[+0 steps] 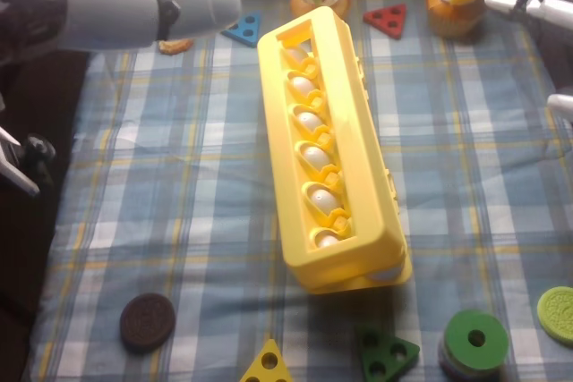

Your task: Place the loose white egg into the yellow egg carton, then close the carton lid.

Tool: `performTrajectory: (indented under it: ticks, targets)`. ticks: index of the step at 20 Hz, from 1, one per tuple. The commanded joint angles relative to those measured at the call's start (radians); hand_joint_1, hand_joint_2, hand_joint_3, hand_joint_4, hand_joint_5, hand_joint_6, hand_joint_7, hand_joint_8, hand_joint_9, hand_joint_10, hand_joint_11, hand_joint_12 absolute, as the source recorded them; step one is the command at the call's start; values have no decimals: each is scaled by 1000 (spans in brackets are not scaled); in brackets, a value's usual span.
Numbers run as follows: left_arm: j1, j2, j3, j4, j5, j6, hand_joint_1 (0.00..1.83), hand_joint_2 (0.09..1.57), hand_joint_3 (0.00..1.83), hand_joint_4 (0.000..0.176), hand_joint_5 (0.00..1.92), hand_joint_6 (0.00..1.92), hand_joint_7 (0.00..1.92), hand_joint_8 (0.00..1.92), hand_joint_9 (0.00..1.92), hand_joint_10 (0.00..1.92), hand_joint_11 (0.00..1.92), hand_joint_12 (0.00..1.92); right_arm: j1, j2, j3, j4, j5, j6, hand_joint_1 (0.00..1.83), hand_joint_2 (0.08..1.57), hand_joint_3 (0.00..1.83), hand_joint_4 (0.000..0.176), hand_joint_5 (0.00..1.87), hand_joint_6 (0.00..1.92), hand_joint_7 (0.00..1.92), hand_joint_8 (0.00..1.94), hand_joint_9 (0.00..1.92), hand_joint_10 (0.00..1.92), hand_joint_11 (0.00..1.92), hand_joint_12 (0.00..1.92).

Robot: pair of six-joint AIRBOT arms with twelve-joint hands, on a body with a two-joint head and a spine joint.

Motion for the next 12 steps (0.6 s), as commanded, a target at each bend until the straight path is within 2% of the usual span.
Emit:
performTrajectory:
  ticks: [1, 2, 3, 4, 5, 6, 7, 8, 9, 10, 11, 12]
  targets:
    - [5, 7, -10, -106, -149, 68, 106, 1363, 1, 0, 59, 5, 77, 7, 40, 9, 0, 807, 3, 10, -9, 9, 144, -15, 467, 1492, 0, 0, 0, 0, 0, 0, 0, 0, 0, 1921]
    - [38, 16, -19, -206, -195, 154, 117, 1370, 1, 0, 27, 4, 42, 8, 8, 7, 0, 649, -3, 13, -13, 20, 158, -22, 462, 1480, 0, 0, 0, 0, 0, 0, 0, 0, 0, 1921]
    - [67, 22, -29, -285, -243, 221, 119, 1379, 4, 0, 15, 1, 25, 3, 1, 1, 0, 612, -10, 14, -14, 27, 170, -24, 461, 1447, 0, 0, 0, 0, 0, 0, 0, 0, 0, 1921]
    - [96, 29, -41, -353, -291, 278, 45, 1387, 2, 0, 2, 0, 4, 1, 0, 0, 0, 532, -17, 16, -16, 36, 184, -26, 465, 1441, 0, 0, 0, 0, 0, 0, 0, 0, 0, 1921]
    - [130, 37, -53, -417, -348, 321, 10, 1385, 1, 3, 0, 0, 0, 0, 0, 0, 0, 347, -30, 18, -20, 48, 206, -35, 474, 1427, 0, 0, 0, 0, 0, 0, 0, 0, 0, 1921]
    - [162, 41, -63, -474, -412, 364, 73, 1388, 1, 0, 0, 0, 0, 0, 0, 0, 0, 319, -47, 22, -28, 66, 232, -49, 494, 1418, 0, 5, 0, 0, 0, 0, 0, 0, 0, 1921]
    - [182, 44, -68, -506, -449, 386, 100, 1383, 0, 0, 0, 0, 0, 0, 0, 0, 0, 423, -59, 26, -32, 78, 253, -55, 499, 1410, 0, 12, 0, 0, 0, 0, 0, 0, 0, 1921]
    - [207, 47, -75, -552, -500, 413, 111, 1377, 0, 0, 0, 0, 0, 0, 0, 0, 0, 353, -80, 30, -35, 92, 281, -56, 490, 1385, 0, 16, 0, 0, 0, 0, 0, 0, 0, 1921]
    - [227, 48, -77, -580, -541, 420, 62, 1362, 0, 28, 0, 0, 0, 0, 0, 0, 0, 70, -93, 31, -37, 104, 302, -56, 489, 1381, 0, 19, 0, 0, 0, 0, 0, 0, 0, 1921]
    - [240, 48, -78, -594, -570, 423, 75, 1354, 0, 50, 0, 0, 0, 0, 0, 0, 0, 13, -101, 32, -39, 112, 319, -57, 488, 1378, 0, 27, 0, 0, 0, 0, 0, 0, 0, 1921]
    - [256, 51, -86, -618, -602, 443, 101, 1356, 0, 65, 0, 0, 0, 0, 0, 0, 0, 2, -114, 34, -42, 122, 345, -59, 461, 1362, 0, 39, 0, 0, 0, 0, 0, 0, 0, 1921]
    - [269, 52, -93, -634, -626, 460, 91, 1368, 2, 75, 0, 0, 0, 0, 0, 0, 0, 0, -123, 34, -45, 127, 363, -63, 473, 1355, 0, 61, 0, 0, 0, 0, 0, 0, 0, 1921]
